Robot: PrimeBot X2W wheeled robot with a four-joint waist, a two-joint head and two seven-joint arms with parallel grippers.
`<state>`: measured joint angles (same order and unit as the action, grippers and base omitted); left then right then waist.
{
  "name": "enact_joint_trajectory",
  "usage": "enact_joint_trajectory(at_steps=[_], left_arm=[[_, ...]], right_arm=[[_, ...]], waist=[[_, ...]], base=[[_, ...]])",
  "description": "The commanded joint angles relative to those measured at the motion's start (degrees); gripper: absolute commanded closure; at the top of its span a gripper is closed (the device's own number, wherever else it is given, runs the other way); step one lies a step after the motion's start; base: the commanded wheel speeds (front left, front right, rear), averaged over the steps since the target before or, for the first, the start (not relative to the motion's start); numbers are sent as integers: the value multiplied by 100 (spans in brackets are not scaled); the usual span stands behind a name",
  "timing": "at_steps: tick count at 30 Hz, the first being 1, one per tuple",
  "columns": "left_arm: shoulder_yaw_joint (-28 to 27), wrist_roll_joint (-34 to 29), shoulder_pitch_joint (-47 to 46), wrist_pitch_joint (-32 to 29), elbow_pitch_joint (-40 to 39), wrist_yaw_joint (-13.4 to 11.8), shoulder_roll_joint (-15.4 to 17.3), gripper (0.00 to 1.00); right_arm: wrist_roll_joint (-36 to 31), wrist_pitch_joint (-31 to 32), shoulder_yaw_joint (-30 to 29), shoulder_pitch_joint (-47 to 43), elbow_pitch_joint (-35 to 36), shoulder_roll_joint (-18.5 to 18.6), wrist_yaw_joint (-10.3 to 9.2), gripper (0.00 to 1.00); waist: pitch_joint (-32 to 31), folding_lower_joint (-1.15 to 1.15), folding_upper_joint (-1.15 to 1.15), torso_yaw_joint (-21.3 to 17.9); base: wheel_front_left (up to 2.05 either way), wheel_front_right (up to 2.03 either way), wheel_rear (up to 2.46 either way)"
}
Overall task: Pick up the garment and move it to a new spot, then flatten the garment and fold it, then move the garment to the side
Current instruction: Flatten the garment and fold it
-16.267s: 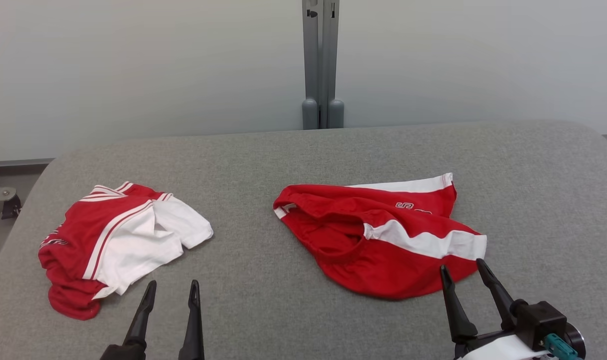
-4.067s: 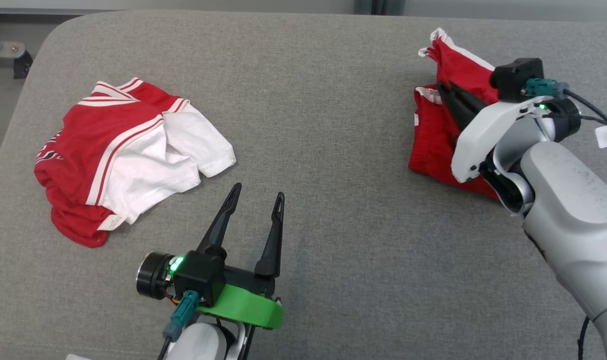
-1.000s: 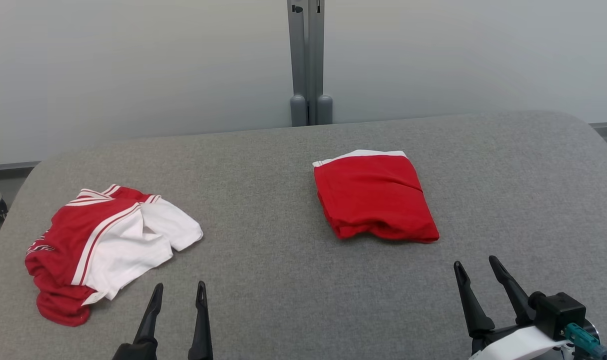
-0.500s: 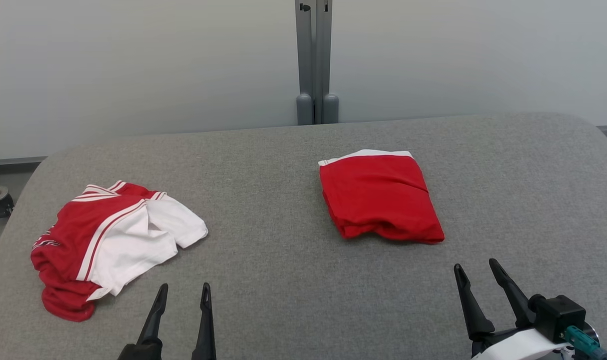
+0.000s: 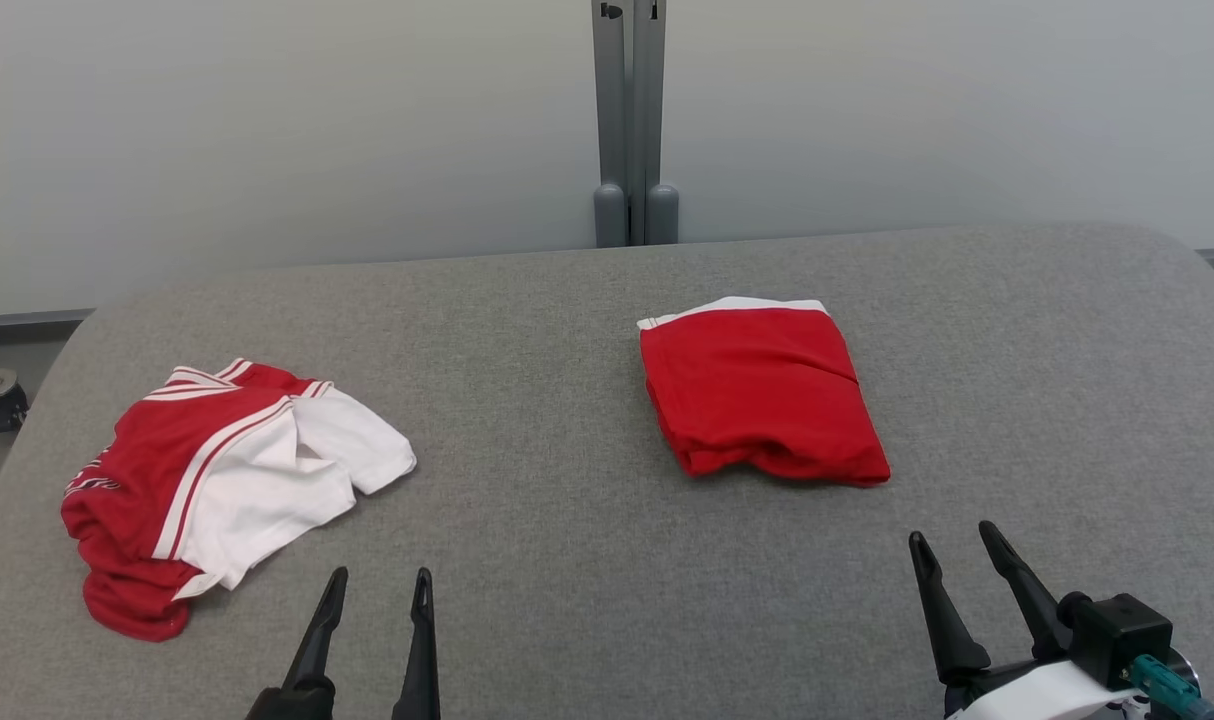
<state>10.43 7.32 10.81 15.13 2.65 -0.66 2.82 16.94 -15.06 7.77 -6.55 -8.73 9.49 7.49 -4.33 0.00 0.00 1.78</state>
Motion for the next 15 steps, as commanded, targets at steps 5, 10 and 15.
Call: enact_joint_trajectory(at_steps=[5,10,15], left_arm=[[-12,-31,48,2,-8,27,14,0],[-3,-27,44,2,-16,21,14,0],[-2,-45,30,2,-25,27,14,0]], right_arm=[[-19,-16,-29,-49,42,-20,0,0],[-37,-16,-38,-49,49,-29,0,0],[-46,-16,-49,-46,56,-35,0,0]], waist=[[23,0,0,-9],[59,0,0,-20],[125,0,0,-26]], base=[[0,0,0],[0,0,0],[0,0,0]])
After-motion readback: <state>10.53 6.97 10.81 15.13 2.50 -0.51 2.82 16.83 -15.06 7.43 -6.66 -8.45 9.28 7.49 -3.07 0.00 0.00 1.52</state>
